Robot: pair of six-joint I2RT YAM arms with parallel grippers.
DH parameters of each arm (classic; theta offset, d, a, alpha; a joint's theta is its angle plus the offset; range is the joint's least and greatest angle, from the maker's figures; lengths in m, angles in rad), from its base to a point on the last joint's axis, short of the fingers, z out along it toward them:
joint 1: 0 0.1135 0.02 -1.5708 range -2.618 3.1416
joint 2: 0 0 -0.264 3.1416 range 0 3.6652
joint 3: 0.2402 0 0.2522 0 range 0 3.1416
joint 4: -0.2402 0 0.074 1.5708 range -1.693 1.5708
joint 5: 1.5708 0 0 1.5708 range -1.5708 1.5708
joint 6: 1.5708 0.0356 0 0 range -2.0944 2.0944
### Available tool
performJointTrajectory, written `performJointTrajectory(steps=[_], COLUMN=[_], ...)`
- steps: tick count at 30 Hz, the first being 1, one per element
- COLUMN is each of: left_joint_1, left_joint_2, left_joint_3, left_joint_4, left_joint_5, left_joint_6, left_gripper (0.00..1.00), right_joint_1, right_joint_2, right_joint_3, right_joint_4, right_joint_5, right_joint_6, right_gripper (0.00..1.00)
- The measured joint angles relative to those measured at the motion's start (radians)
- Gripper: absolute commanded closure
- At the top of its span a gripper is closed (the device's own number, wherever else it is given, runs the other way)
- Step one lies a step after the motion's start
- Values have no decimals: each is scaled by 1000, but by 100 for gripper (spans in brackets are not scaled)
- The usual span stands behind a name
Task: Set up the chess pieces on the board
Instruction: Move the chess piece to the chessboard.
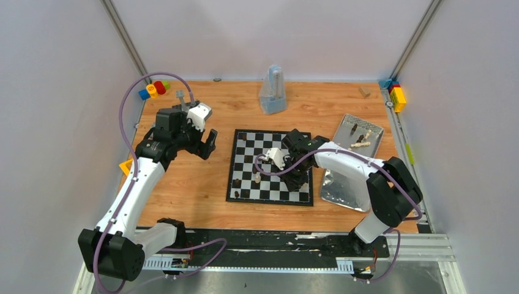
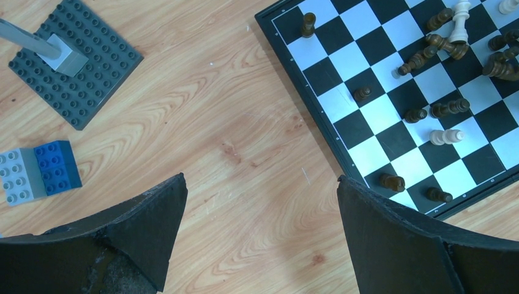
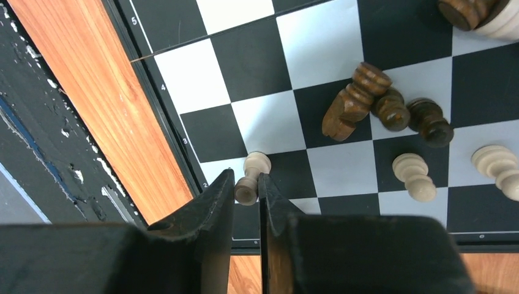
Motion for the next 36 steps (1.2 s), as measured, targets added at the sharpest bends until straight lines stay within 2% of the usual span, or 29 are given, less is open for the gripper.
performJointTrajectory(steps=[5,15,36], left_joint_1=[0,0,0], left_joint_2=[0,0,6], left_joint_3=[-2,-4,-6], left_joint_4=[0,0,1], left_joint_5=[-5,-20,-25], left_joint_6=[0,6,9], left_gripper=[0,0,0], right_joint_1=[2,2,-5], right_joint_2=[-74,-225,-253], right_joint_3=[-53,-152,-230], right_joint_4=[4,-10,-9], right_joint_5=[-3,-2,67], right_joint_6=[-7,-14,-18], right_gripper=[96,97,94])
